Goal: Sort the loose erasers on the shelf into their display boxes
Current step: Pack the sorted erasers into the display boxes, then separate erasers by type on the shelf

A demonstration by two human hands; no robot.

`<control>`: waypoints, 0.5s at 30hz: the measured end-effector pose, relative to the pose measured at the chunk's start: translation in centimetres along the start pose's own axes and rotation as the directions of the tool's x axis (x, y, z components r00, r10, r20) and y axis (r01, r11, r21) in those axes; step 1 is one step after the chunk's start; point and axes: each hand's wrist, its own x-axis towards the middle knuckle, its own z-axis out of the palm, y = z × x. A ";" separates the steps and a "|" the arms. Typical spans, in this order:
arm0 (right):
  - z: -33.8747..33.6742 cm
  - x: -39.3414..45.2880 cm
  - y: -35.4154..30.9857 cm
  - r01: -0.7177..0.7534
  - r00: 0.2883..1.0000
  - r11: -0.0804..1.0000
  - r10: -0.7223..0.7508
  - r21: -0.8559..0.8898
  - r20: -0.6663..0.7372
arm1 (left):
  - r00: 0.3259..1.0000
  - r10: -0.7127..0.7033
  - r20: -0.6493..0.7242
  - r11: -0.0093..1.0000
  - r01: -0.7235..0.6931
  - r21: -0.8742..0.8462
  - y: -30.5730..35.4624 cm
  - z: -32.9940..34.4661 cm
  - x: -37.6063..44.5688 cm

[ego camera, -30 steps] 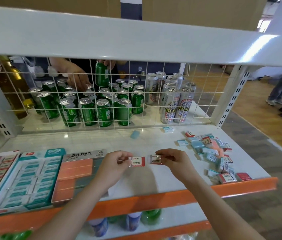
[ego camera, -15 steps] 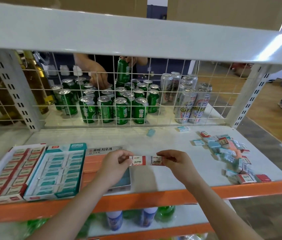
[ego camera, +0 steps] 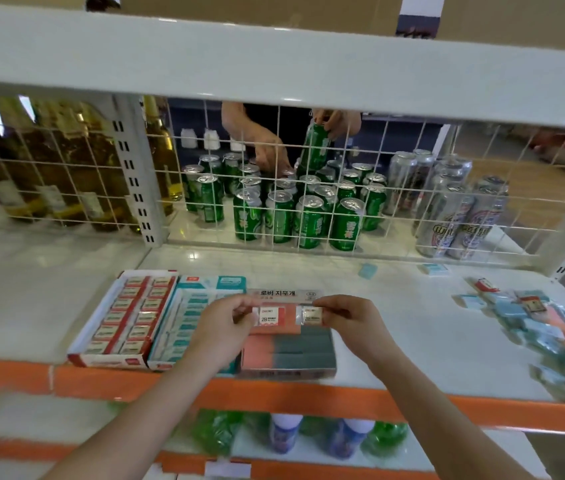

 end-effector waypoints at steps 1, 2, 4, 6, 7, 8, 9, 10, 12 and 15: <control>0.7 0.2 -0.2 0.000 1.000 1.000 0.000 0.002 0.007 | 1.000 -0.009 -0.012 1.000 0.009 -0.002 -0.3 -0.6 -0.1; 1.3 0.4 -0.3 -0.001 1.000 1.000 0.001 0.004 0.012 | 1.000 -0.017 -0.019 1.000 0.017 -0.006 -0.7 -1.1 -0.2; 2.6 0.7 -0.6 0.007 0.999 1.000 -0.006 -0.006 0.033 | 0.999 -0.027 -0.028 1.000 0.027 0.011 -1.3 -2.0 -0.4; 3.8 0.9 -1.0 0.032 0.997 0.999 -0.030 -0.031 0.066 | 0.999 -0.032 -0.043 0.998 0.034 0.047 -1.8 -2.8 -0.7; 4.3 1.0 -1.2 0.047 0.996 0.998 -0.044 -0.032 0.079 | 0.998 -0.034 -0.052 0.998 0.037 0.055 -2.1 -3.2 -0.8; 4.8 1.1 -1.3 0.058 0.995 0.998 -0.056 -0.028 0.086 | 0.998 -0.036 -0.060 0.998 0.039 0.053 -2.4 -3.6 -0.9; 5.4 1.2 -1.3 0.069 0.994 0.997 -0.066 -0.033 0.091 | 0.997 -0.040 -0.061 0.998 0.043 0.051 -2.7 -4.0 -1.0; 5.9 1.3 -1.5 0.078 0.993 0.996 -0.074 -0.042 0.092 | 0.997 -0.042 -0.064 0.998 0.045 0.050 -2.9 -4.4 -1.0; 6.8 1.5 -2.0 0.103 0.990 0.993 -0.097 -0.055 0.101 | 0.996 -0.046 -0.081 0.997 0.051 0.054 -3.5 -5.2 -1.1; 7.9 1.8 -2.5 0.115 0.985 0.992 -0.106 -0.059 0.139 | 0.992 -0.048 -0.118 0.996 0.057 0.074 -4.3 -6.5 -1.1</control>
